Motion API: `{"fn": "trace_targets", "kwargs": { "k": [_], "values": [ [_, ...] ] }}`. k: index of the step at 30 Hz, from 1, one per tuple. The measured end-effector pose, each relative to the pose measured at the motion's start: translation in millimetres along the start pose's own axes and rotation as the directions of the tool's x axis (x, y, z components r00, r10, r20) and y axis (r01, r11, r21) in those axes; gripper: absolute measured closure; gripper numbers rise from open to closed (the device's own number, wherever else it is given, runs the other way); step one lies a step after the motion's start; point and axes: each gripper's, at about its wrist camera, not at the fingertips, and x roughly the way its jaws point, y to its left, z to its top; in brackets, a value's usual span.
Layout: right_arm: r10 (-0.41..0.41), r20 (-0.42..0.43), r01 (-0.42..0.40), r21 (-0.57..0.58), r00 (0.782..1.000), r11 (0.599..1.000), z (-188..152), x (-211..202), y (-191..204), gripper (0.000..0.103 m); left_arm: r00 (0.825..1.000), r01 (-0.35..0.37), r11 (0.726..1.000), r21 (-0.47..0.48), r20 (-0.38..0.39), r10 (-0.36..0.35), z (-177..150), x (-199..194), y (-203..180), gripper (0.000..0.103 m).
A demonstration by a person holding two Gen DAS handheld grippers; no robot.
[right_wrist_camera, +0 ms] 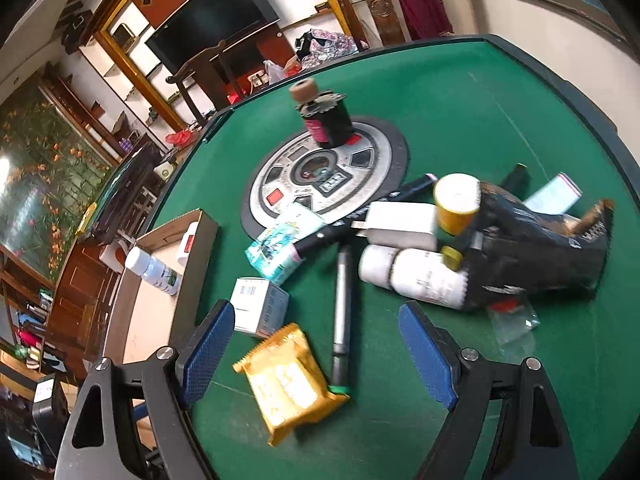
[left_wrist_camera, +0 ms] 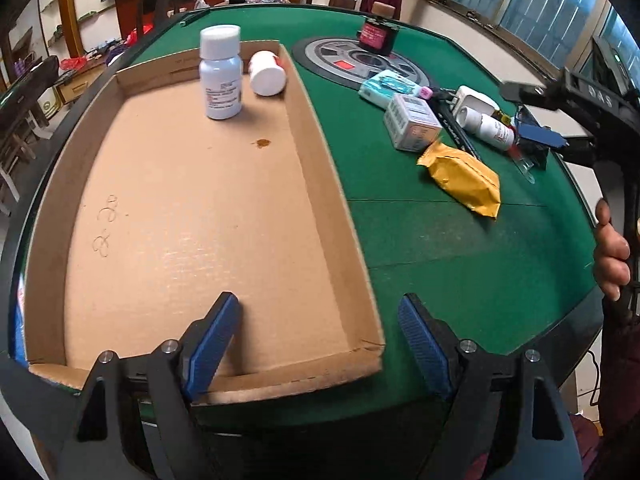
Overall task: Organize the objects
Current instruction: 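Move both tools back over the remaining items on the table, then grasp the yellow foil packet with the right tool while the left grasps the white box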
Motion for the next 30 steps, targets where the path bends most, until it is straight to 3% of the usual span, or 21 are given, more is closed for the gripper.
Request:
{"fn": "trace_targets", "kwargs": {
  "k": [4, 6, 7, 8, 10, 11, 14, 19, 24, 28, 30],
  "values": [
    [-0.039, 0.044, 0.04, -0.032, 0.998, 0.999, -4, -18, -5, 0.015, 0.996, 0.061, 0.997, -0.045, 0.071, -0.058, 5, -18, 7, 0.022],
    [-0.056, 0.139, 0.072, -0.106, 0.989, 0.992, -7, -41, 5, 0.014, 0.988, 0.083, 0.996, -0.044, 0.136, -0.076, 10, -33, 4, 0.022],
    [-0.054, 0.199, 0.086, -0.154, 0.978, 0.984, -10, -53, 13, 0.006, 0.984, 0.088, 0.995, -0.042, 0.158, -0.08, 12, -38, 3, 0.022],
    [-0.029, 0.248, 0.08, -0.199, 0.968, 0.977, -15, -64, 21, 0.0, 0.98, 0.09, 0.995, -0.042, 0.183, -0.081, 15, -43, 1, 0.021],
    [0.091, 0.265, -0.023, -0.249, 0.96, 0.968, -22, -71, 26, 0.0, 0.972, 0.085, 0.995, -0.049, 0.223, -0.072, 20, -50, -3, 0.021],
    [0.139, 0.239, -0.076, -0.255, 0.961, 0.964, -22, -66, 26, 0.0, 0.969, 0.082, 0.995, -0.055, 0.239, -0.066, 22, -53, -3, 0.02],
    [0.028, 0.069, -0.006, -0.303, 0.997, 0.953, -23, -26, 37, 0.0, 0.964, 0.086, 0.993, -0.08, 0.258, -0.062, 26, -53, -6, 0.02],
    [-0.036, -0.023, 0.021, -0.458, 0.999, 0.888, -43, 15, 65, 0.003, 0.966, 0.098, 0.988, -0.121, 0.252, -0.065, 25, -49, 3, 0.02],
    [-0.083, -0.077, 0.035, -0.49, 0.994, 0.871, -46, 53, 74, 0.008, 0.959, 0.117, 0.982, -0.15, 0.273, -0.073, 25, -53, 12, 0.019],
    [-0.114, -0.133, 0.037, -0.479, 0.984, 0.877, -45, 68, 69, 0.044, 0.959, 0.129, 0.982, -0.141, 0.27, -0.088, 33, -51, 6, 0.019],
    [-0.145, -0.114, 0.072, -0.486, 0.983, 0.871, -48, 65, 70, 0.05, 0.962, 0.12, 0.986, -0.119, 0.26, -0.085, 41, -46, -6, 0.019]
  ]
}}
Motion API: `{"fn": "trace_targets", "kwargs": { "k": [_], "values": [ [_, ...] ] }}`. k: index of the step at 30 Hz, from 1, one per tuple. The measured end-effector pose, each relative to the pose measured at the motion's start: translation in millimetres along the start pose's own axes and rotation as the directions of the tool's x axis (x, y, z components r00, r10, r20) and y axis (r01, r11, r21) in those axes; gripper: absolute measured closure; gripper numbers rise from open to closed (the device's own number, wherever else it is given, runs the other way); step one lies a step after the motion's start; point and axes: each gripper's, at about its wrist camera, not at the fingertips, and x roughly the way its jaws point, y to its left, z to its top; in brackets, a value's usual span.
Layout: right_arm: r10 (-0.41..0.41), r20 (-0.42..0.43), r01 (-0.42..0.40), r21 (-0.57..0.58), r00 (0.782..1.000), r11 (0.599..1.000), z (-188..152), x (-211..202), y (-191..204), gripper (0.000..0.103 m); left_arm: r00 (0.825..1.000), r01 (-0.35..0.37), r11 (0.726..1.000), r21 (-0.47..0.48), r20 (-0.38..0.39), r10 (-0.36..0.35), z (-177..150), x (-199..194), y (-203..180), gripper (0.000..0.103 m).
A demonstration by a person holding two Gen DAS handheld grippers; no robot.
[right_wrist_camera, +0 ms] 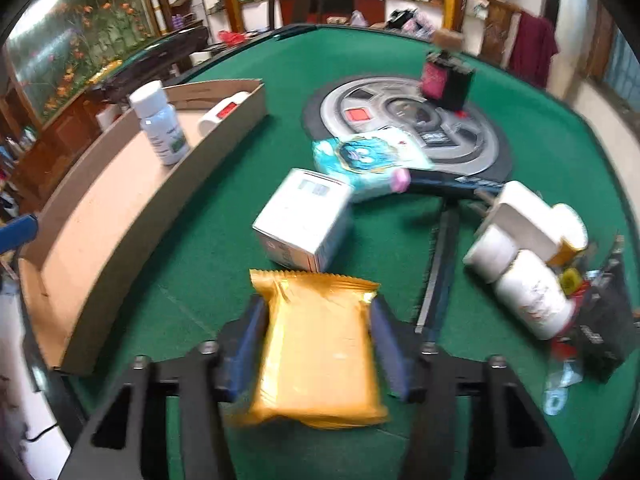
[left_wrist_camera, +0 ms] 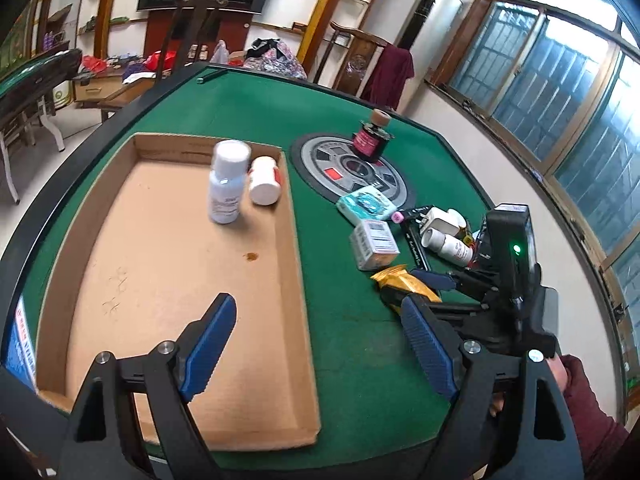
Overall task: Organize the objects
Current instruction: 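Grasp the yellow foil packet with the right tool while the left grasps the white box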
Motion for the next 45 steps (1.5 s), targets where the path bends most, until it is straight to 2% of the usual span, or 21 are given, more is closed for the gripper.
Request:
{"fn": "trace_targets", "kwargs": {
  "k": [2, 7, 13, 19, 23, 24, 25, 26, 27, 29, 33, 40, 45],
  "values": [
    [0.005, 0.002, -0.005, 0.007, 1.0, 1.0, -5, -7, 0, 0.055, 1.0, 0.004, 1.0, 0.027, -0.003, -0.004, 4, 8, -12, 0.019],
    [-0.022, 0.009, 0.022, 0.03, 1.0, 0.999, -32, -27, -6, 0.055, 1.0, 0.004, 0.997, 0.08, -0.03, -0.002, 16, 44, -46, 0.019],
    [-0.003, 0.019, 0.001, 0.084, 1.0, 0.997, -59, -42, -23, 0.055, 0.99, -0.105, 0.984, 0.143, -0.081, 0.118, 29, 110, -70, 0.019],
    [0.024, 0.026, -0.026, 0.104, 0.999, 0.994, -62, -41, -30, 0.051, 0.976, -0.183, 0.965, 0.19, -0.084, 0.202, 35, 146, -78, 0.019],
    [0.026, 0.029, -0.029, 0.108, 0.999, 0.994, -61, -38, -31, 0.048, 0.971, -0.188, 0.967, 0.171, -0.114, 0.209, 33, 160, -72, 0.02],
    [0.028, 0.031, -0.031, 0.109, 0.999, 0.994, -60, -38, -32, 0.048, 0.97, -0.192, 0.967, 0.169, -0.118, 0.214, 32, 162, -70, 0.026],
    [0.029, 0.031, -0.032, 0.11, 0.999, 0.993, -60, -38, -32, 0.048, 0.969, -0.203, 0.962, 0.18, -0.107, 0.224, 31, 162, -72, 0.046],
    [0.029, 0.031, -0.033, 0.111, 0.999, 0.993, -59, -38, -32, 0.048, 0.971, -0.179, 0.969, 0.172, -0.127, 0.202, 30, 164, -70, 0.061],
    [0.029, 0.031, -0.032, 0.112, 0.999, 0.993, -59, -37, -32, 0.048, 0.972, -0.19, 0.966, 0.173, -0.106, 0.21, 31, 161, -69, 0.069],
    [0.026, 0.031, -0.03, 0.112, 0.999, 0.993, -58, -37, -32, 0.048, 0.981, -0.132, 0.983, 0.13, -0.124, 0.148, 32, 159, -62, 0.07],
    [0.031, 0.032, -0.035, 0.117, 0.999, 0.992, -56, -36, -32, 0.05, 0.988, -0.099, 0.991, 0.093, -0.108, 0.108, 31, 146, -61, 0.07],
    [0.089, 0.047, -0.094, 0.119, 0.995, 0.988, -53, -44, -24, 0.056, 0.999, -0.013, 0.998, 0.055, -0.034, 0.015, 30, 91, -55, 0.07],
    [0.113, 0.066, -0.119, 0.101, 0.991, 0.988, -50, -54, -10, 0.056, 0.999, 0.033, 0.999, -0.021, 0.025, -0.032, 24, 42, -21, 0.069]
  ]
}}
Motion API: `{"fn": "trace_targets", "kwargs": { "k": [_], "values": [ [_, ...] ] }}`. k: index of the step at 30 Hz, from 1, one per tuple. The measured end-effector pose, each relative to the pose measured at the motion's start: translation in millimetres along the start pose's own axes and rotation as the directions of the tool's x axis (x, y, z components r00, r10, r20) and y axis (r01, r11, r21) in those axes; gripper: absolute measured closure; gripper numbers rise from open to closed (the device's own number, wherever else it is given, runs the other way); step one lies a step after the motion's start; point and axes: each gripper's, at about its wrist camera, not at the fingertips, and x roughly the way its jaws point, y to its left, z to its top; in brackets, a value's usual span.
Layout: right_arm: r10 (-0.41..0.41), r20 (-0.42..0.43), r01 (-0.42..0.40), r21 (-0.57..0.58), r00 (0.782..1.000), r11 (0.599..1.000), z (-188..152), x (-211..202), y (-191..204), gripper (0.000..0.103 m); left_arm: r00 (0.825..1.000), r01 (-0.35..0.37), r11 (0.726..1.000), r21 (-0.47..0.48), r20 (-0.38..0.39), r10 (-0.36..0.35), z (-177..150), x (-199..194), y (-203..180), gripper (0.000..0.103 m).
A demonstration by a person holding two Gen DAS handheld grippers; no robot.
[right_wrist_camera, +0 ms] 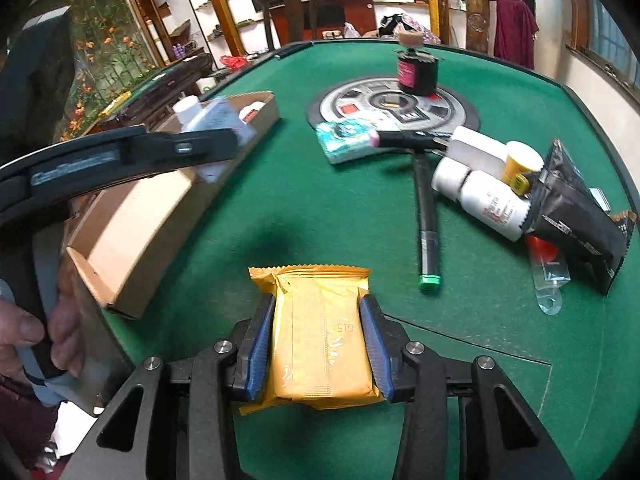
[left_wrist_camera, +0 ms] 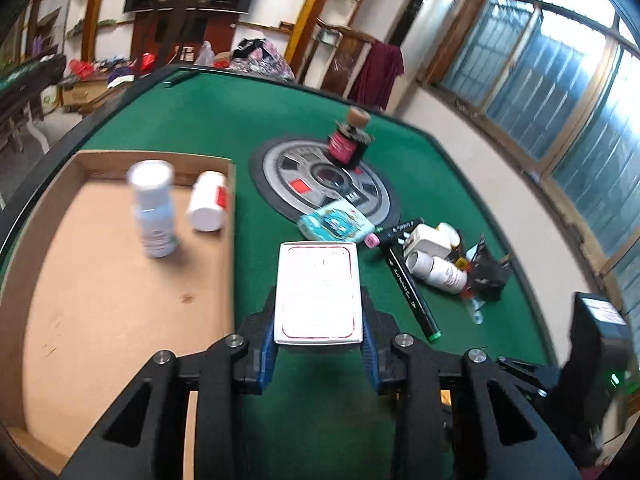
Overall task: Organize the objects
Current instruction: 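Grasp the yellow foil packet with the right tool while the left grasps the white box, then carry the packet and white box into the cardboard box and open both tools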
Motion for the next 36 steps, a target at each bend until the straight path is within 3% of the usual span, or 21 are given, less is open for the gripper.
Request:
{"fn": "trace_targets", "kwargs": {
  "k": [6, 12, 17, 23, 25, 28, 36],
  "values": [
    [0.069, 0.03, -0.069, 0.013, 0.997, 0.998, 17, -13, 18, 0.056, 0.992, -0.097, 0.995, -0.038, 0.075, 0.1, 3, -46, 46, 0.069],
    [0.169, 0.041, -0.167, -0.051, 0.985, 0.985, 51, -17, 66, 0.056, 0.977, -0.194, 0.977, -0.086, 0.079, 0.201, 8, -62, 95, 0.069],
    [0.252, 0.015, -0.25, -0.065, 0.968, 0.966, 80, -2, 107, 0.056, 0.962, -0.26, 0.964, -0.046, 0.07, 0.263, 19, -58, 121, 0.069],
    [0.358, -0.035, -0.356, 0.057, 0.933, 0.933, 120, 49, 136, 0.056, 0.963, -0.268, 0.962, -0.058, 0.009, 0.269, 37, -27, 156, 0.069],
    [0.359, -0.046, -0.353, 0.095, 0.932, 0.931, 133, 70, 142, 0.056, 0.963, -0.269, 0.96, -0.073, -0.021, 0.269, 42, -14, 167, 0.069],
    [0.312, -0.058, -0.303, 0.128, 0.948, 0.944, 150, 99, 146, 0.056, 0.962, -0.273, 0.959, -0.079, -0.042, 0.271, 48, -2, 175, 0.069],
    [0.237, -0.041, -0.228, 0.155, 0.971, 0.961, 187, 127, 139, 0.056, 0.961, -0.27, 0.96, -0.075, -0.079, 0.264, 60, 21, 181, 0.069]
  ]
}}
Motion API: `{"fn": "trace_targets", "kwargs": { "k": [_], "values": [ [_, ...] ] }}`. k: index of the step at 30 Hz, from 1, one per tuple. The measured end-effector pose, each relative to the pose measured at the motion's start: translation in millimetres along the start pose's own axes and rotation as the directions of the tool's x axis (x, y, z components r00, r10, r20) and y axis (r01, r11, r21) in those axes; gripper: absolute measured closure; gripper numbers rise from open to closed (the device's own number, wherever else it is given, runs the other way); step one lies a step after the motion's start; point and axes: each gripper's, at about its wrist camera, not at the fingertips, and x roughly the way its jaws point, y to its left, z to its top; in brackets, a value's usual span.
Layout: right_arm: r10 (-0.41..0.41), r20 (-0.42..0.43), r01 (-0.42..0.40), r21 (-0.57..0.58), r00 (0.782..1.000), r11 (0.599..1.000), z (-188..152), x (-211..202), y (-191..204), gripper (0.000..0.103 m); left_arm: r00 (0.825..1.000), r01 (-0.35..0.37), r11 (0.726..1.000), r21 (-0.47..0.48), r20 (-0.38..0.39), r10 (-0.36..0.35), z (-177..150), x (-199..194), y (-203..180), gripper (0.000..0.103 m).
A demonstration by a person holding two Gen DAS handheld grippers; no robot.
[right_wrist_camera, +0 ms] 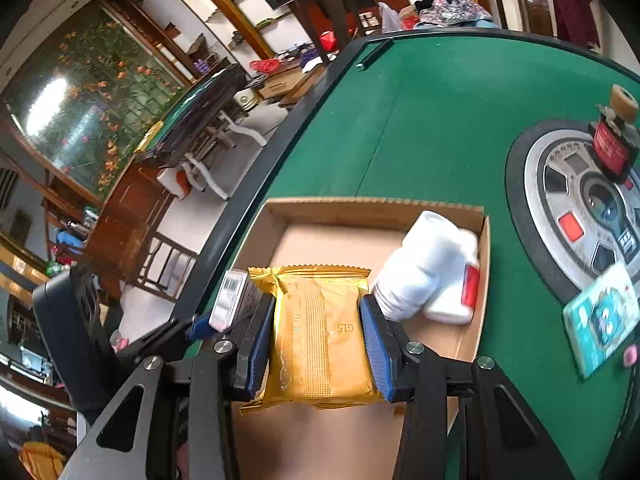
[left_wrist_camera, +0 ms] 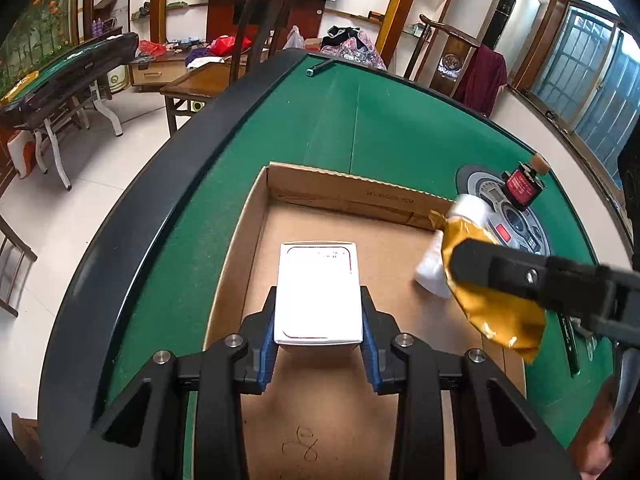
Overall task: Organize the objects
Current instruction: 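Carry the packet and white box into the cardboard box and open both tools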
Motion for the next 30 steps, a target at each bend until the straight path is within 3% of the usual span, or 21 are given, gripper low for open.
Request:
{"fn": "trace_targets", "kwargs": {
  "k": [8, 15, 21, 24, 30],
  "values": [
    [-0.025, -0.006, 0.025, 0.018, 1.0, 1.0, 17, 21, -1, 0.056, 0.999, -0.016, 0.999, -0.045, -0.049, 0.014, 6, 22, 2, 0.069],
    [-0.029, 0.003, 0.029, 0.017, 1.0, 0.999, 22, 29, 0, 0.056, 0.999, -0.049, 0.998, -0.051, -0.024, 0.048, 7, 24, 4, 0.069],
    [-0.029, -0.002, 0.029, 0.015, 1.0, 0.999, 29, 37, 1, 0.055, 0.999, -0.029, 0.998, -0.062, -0.017, 0.028, 7, 20, 6, 0.057],
    [-0.027, -0.01, 0.027, 0.006, 1.0, 1.0, 31, 39, 0, 0.054, 1.0, -0.007, 0.998, -0.06, -0.017, 0.006, 6, 14, 3, 0.042],
    [-0.02, -0.01, 0.02, 0.004, 1.0, 1.0, 31, 40, -1, 0.052, 0.997, -0.055, 0.998, -0.01, 0.046, 0.055, 6, -15, -8, 0.027]
  ]
}}
